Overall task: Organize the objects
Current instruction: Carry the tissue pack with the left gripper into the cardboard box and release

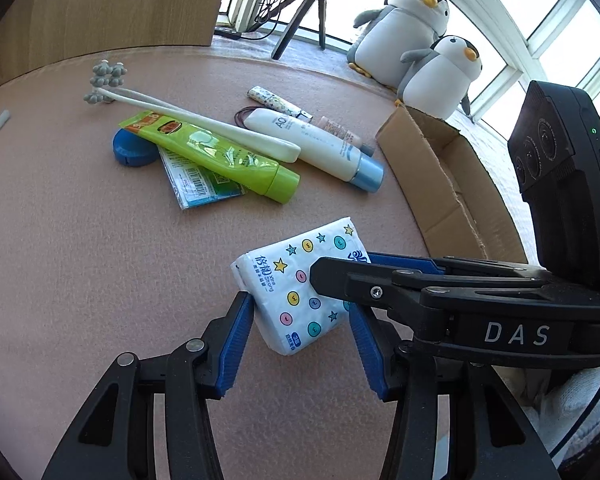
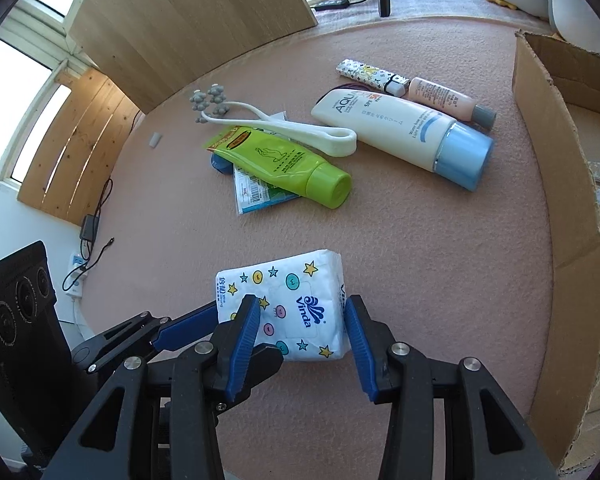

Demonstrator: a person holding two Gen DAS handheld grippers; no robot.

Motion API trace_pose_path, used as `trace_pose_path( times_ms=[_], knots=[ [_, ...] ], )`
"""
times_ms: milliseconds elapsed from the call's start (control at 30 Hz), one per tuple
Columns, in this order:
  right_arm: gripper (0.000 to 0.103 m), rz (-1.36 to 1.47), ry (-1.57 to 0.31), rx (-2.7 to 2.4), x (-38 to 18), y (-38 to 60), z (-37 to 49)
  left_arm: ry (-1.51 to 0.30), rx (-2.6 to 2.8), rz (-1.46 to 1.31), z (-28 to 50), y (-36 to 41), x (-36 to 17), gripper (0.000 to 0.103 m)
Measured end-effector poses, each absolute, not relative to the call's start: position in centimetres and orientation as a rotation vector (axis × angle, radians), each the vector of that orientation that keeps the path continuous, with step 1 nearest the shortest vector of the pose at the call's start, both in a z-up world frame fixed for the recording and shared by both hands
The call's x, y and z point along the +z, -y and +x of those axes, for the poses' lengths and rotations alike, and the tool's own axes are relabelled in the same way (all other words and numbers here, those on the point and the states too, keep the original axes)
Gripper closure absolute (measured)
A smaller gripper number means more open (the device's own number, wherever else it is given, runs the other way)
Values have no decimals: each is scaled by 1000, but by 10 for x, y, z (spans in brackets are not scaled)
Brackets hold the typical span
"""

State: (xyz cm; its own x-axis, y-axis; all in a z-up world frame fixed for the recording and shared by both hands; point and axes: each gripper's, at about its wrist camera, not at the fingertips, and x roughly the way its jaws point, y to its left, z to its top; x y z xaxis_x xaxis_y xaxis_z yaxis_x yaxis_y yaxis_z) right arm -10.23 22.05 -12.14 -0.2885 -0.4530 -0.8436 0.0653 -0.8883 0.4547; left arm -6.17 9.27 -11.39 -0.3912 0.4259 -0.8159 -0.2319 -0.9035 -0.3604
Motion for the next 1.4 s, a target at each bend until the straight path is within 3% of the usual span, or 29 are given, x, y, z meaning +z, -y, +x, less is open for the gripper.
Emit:
trace_pose_path(
  times_ms=[433,767,1167,1233,1300,1367,1400],
  knots=[
    [62,1482,597,-2441,-62,-305,-67,159,2259,-1248,-60,-180,-57,49],
    [62,1482,730,-2566,-61,-382,-34,71,2136,-1212,-62,-265,-53,49],
    [62,1497,798,-2617,-66,-414,-19,23,2083,-1204,-57,-300,-58,49],
    [62,1494,794,-2621,-65,-414,-19,19,2092,-1200,-58,-299,-57,43],
    [59,1491,778,-2658,-63,-414,-19,16,2115,-1186,-57,-295,-54,29],
    [46,1492,764,-2685,-62,-414,-19,14,2131,-1180,-57,-289,-52,28],
    [45,1488,765,-2688,-62,-413,-19,18,2134,-1180,-57,-286,-51,28]
  ],
)
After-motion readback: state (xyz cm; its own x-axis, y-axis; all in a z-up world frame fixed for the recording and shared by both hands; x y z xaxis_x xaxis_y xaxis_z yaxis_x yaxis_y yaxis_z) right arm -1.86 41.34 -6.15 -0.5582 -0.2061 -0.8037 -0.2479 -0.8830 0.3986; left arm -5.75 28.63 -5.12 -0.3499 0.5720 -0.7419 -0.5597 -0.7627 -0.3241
